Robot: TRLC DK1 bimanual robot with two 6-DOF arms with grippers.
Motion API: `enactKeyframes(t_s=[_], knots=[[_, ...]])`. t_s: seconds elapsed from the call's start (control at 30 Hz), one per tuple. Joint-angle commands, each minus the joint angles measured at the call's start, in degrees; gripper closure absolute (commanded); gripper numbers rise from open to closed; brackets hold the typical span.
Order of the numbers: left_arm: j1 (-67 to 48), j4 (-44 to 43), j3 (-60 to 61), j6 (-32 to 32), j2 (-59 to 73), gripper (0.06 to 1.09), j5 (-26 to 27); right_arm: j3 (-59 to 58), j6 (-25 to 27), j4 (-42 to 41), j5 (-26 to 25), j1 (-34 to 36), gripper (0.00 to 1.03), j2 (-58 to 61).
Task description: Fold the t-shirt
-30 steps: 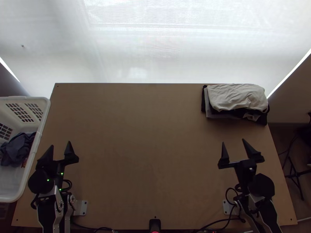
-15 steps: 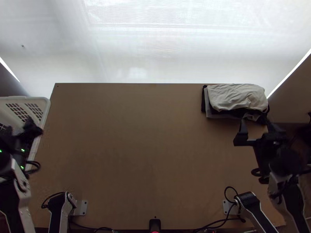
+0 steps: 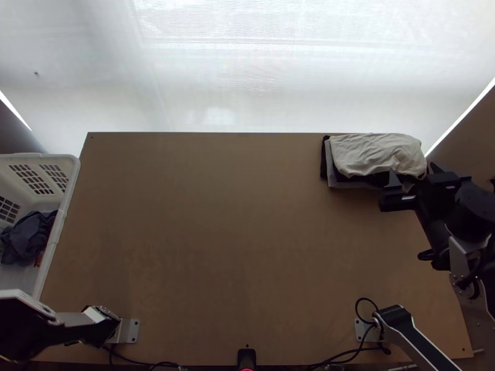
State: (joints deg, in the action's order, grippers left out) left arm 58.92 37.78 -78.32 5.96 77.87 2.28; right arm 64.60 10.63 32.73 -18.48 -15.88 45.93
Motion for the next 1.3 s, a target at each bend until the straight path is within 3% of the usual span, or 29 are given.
enactKeyframes(t_s=[0.0,0.47,0.77,1.27], knots=[[5.6,3.6,-5.3,-1.3,17.1,0.1,0.1,4.1,1.9,4.1,0.0,-1.4,0.04,3.8],[5.5,2.0,-29.4,-7.5,54.3,0.1,-0.4,8.6,2.6,13.2,1.0,0.2,0.04,6.9],[2.5,5.4,-52.2,-11.7,76.3,0.1,-7.8,13.0,2.6,16.0,1.0,3.3,0.05,11.4],[-1.9,0.9,-52.4,-11.5,82.7,0.1,-8.5,14.8,-0.1,18.2,1.0,4.4,0.05,13.3]])
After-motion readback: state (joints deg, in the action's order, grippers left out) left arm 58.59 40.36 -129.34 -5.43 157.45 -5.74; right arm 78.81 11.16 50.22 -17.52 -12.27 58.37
